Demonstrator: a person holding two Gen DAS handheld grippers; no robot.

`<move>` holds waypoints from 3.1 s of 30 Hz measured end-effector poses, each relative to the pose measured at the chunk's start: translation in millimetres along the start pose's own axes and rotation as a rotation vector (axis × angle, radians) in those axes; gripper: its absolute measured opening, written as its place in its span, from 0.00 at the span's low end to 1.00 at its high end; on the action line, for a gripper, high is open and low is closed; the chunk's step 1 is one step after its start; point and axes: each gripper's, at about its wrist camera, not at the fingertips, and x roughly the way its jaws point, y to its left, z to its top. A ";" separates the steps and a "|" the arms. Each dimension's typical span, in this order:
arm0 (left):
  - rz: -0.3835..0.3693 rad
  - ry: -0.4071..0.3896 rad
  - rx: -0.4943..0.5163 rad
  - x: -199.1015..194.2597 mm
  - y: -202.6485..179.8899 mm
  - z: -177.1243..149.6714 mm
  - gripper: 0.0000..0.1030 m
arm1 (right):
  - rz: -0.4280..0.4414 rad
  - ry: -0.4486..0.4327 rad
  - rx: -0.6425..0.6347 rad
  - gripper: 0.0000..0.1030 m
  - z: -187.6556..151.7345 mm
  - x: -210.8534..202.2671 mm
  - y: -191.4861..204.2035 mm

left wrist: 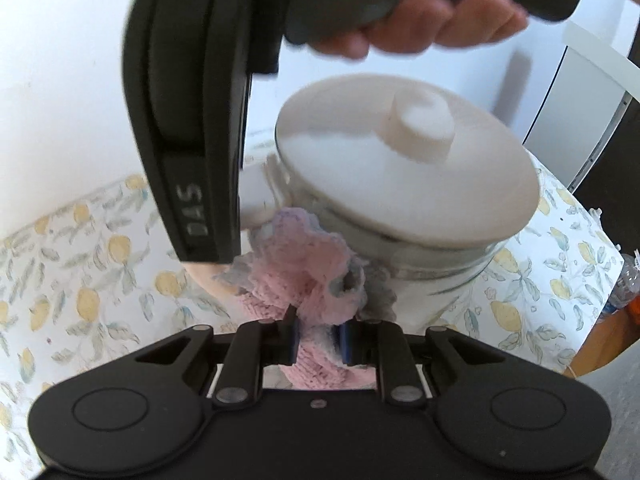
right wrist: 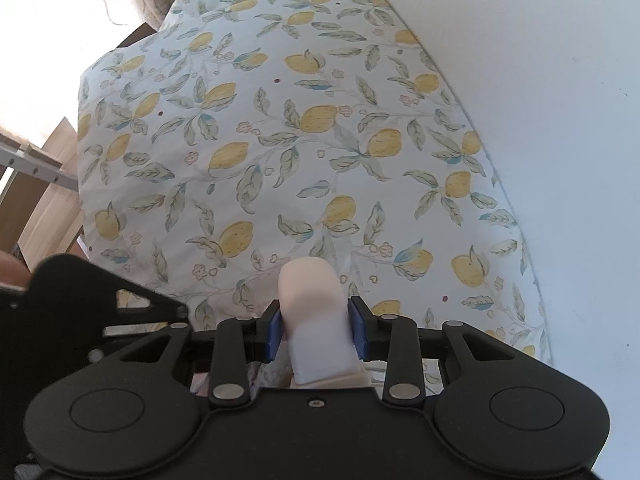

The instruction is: Clean container

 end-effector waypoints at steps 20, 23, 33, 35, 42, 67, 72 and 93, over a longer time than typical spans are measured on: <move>-0.015 0.051 0.094 28.9 -10.9 -3.3 0.17 | -0.041 0.012 0.053 0.39 1.0 1.4 -8.5; -0.023 0.063 0.102 40.6 -10.3 -6.2 0.17 | -0.034 0.020 0.078 0.39 2.3 2.0 -13.1; -0.038 0.108 0.116 71.0 -14.2 -17.3 0.17 | -0.017 0.033 0.144 0.39 2.2 5.5 -26.5; -0.041 0.106 0.119 73.7 -15.2 -19.4 0.17 | -0.016 0.031 0.151 0.39 1.6 7.2 -27.4; -0.036 0.103 0.103 77.5 -17.5 -22.2 0.17 | -0.010 0.037 0.162 0.39 2.7 10.4 -30.5; 0.015 0.059 0.199 13.7 -42.5 16.8 0.18 | 0.010 0.021 0.251 0.39 -7.7 10.4 -51.9; 0.040 0.060 0.182 7.5 -49.7 20.9 0.18 | 0.026 0.016 0.245 0.39 -13.3 9.7 -52.7; -0.152 0.057 0.262 61.2 -16.4 1.5 0.19 | -0.021 0.090 0.408 0.42 -13.4 13.7 -70.8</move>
